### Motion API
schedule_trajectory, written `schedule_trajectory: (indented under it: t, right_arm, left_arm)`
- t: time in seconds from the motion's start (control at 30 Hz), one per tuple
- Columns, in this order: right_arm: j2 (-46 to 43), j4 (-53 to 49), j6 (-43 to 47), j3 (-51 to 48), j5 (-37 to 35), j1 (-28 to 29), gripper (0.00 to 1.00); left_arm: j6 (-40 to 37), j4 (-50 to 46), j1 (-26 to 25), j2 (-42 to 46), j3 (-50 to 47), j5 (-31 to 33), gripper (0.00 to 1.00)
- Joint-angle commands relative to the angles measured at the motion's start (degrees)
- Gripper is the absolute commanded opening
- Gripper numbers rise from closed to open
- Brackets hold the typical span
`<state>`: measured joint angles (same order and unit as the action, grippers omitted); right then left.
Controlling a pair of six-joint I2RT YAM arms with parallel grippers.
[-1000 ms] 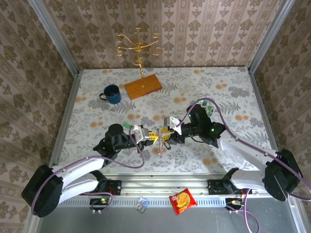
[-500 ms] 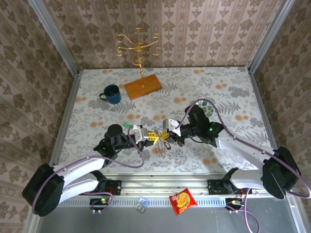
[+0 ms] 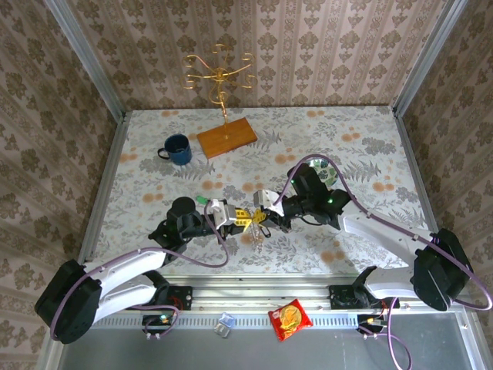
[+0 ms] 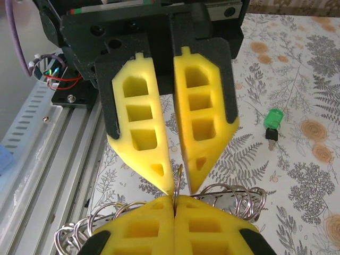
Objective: Put the keys on the keyring
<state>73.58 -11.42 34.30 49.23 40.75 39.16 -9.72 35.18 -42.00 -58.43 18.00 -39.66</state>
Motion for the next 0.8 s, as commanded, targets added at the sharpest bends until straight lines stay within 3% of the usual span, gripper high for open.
schedule_trajectory:
  t: [0.0,0.13,0.37,0.43,0.53,0.67,0.77]
  right_arm:
    - [0.8,-2.7,2.2,2.9,2.2,1.3,0.00]
    - [1.5,-3.3,2.9,3.8,2.1,1.7,0.00]
    - [1.9,-3.1,2.1,3.9,1.6,1.9,0.00]
    - [0.6,-1.5,-0.3,2.5,-0.6,1.5,0.24]
    - [-2.7,1.8,-8.3,-0.8,-4.1,-0.6,0.42]
    - [-6.7,4.1,-25.7,-4.1,-18.0,-2.4,0.51]
    - [-7.5,1.2,-38.3,-4.9,-25.2,-2.3,0.49]
  left_arm:
    - [-1.5,-0.9,0.1,0.3,1.9,0.9,0.17]
    - [-1.6,-1.5,0.1,0.3,2.2,0.1,0.16]
    - [-1.8,-1.7,0.0,0.5,2.4,0.0,0.00]
    - [-1.2,-1.7,0.0,1.1,2.2,1.5,0.00]
    - [0.0,-2.0,-0.1,2.6,1.8,5.6,0.00]
    - [1.1,-5.6,-1.2,5.7,1.9,12.6,0.00]
    - [1.5,-10.0,-1.7,7.8,2.5,16.9,0.00]
